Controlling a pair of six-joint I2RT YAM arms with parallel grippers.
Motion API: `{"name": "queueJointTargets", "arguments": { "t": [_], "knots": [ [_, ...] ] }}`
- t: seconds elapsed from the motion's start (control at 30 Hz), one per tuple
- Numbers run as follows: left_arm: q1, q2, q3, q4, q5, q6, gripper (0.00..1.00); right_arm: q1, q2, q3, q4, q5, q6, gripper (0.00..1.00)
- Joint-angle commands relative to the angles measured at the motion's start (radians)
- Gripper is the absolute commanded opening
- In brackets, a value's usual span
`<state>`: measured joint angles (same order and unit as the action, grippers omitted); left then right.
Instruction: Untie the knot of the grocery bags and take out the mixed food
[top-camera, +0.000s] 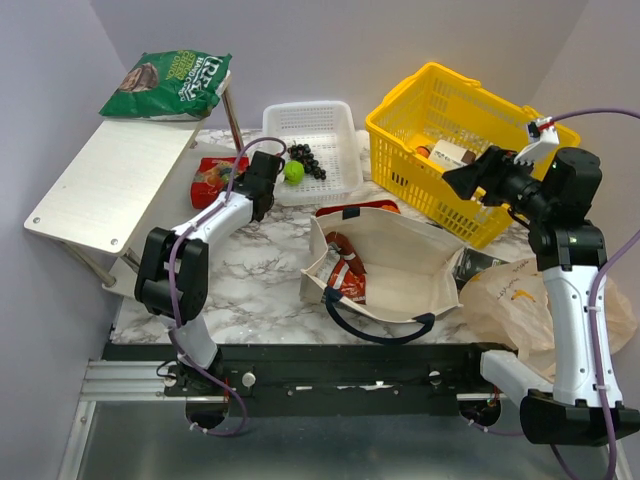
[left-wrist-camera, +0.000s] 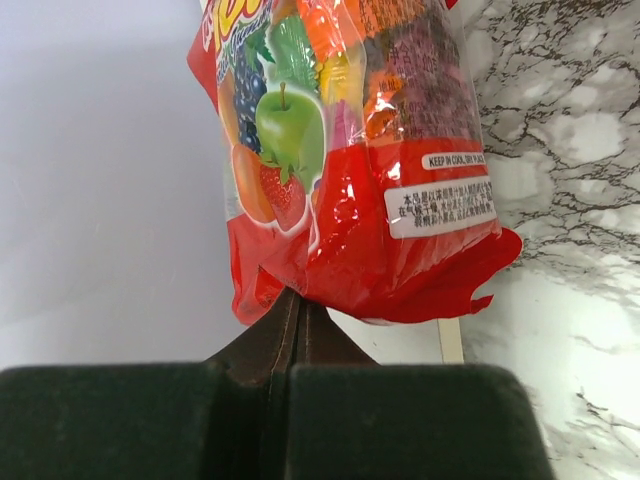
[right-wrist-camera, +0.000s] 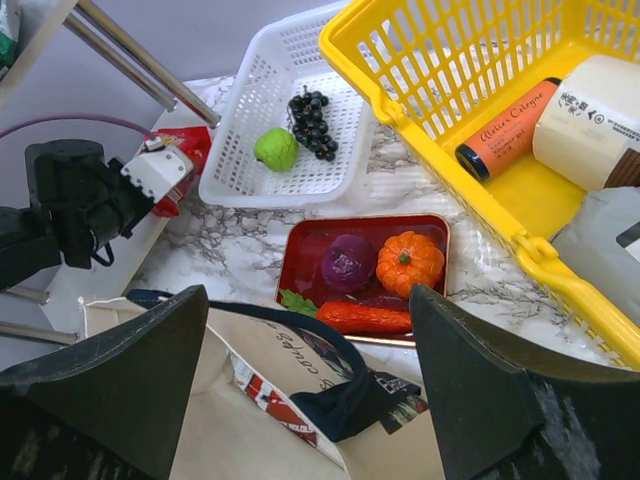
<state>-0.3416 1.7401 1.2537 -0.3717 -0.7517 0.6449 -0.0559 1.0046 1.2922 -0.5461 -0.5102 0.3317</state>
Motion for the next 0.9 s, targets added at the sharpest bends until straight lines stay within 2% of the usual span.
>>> {"name": "queueJointTargets", "arguments": {
  "t": [0.0, 0.13, 0.2, 0.23, 0.27, 0.33, 0.4, 0.43, 0.63, 0.8, 0.87],
  "knots": [
    [0.004, 0.022, 0.042, -0.044, -0.034, -0.05, 0.0, -0.016, -0.015, -0.03, 0.005, -0.01, 0.001, 0.89],
    [0.007, -0.019, 0.033, -0.055, -0.006, -0.053, 0.02, -0.019, -0.014, -0.037, 0.005, -0.013, 0.006, 0.89],
    [0.01, -0.037, 0.026, -0.065, 0.032, -0.044, 0.14, -0.021, -0.011, -0.041, 0.005, -0.014, 0.007, 0.89],
    [0.01, -0.054, 0.023, -0.091, 0.055, -0.036, 0.28, -0.021, -0.009, -0.041, 0.008, -0.014, 0.009, 0.89],
    [0.01, -0.065, 0.004, -0.096, 0.067, -0.027, 0.34, -0.021, -0.008, -0.041, 0.006, -0.016, 0.01, 0.89],
    [0.012, -0.095, -0.02, -0.093, 0.097, 0.007, 0.45, -0.021, -0.004, -0.042, 0.009, -0.019, 0.013, 0.89],
    [0.013, -0.119, -0.069, -0.072, 0.119, 0.041, 0.49, -0.022, 0.0, -0.044, 0.014, -0.024, 0.017, 0.89],
    [0.013, -0.146, -0.091, -0.041, 0.126, 0.091, 0.54, -0.022, 0.002, -0.044, 0.014, -0.024, 0.018, 0.89],
    [0.015, -0.148, -0.151, -0.006, 0.163, 0.177, 0.57, -0.024, 0.005, -0.059, 0.023, -0.03, 0.026, 0.89],
    [0.032, -0.084, -0.14, 0.03, 0.169, 0.243, 0.57, -0.027, 0.002, -0.059, 0.023, -0.028, 0.026, 0.89],
    [0.035, -0.057, -0.14, 0.088, 0.14, 0.274, 0.54, -0.028, -0.001, -0.06, 0.023, -0.028, 0.026, 0.89]
  ]
}}
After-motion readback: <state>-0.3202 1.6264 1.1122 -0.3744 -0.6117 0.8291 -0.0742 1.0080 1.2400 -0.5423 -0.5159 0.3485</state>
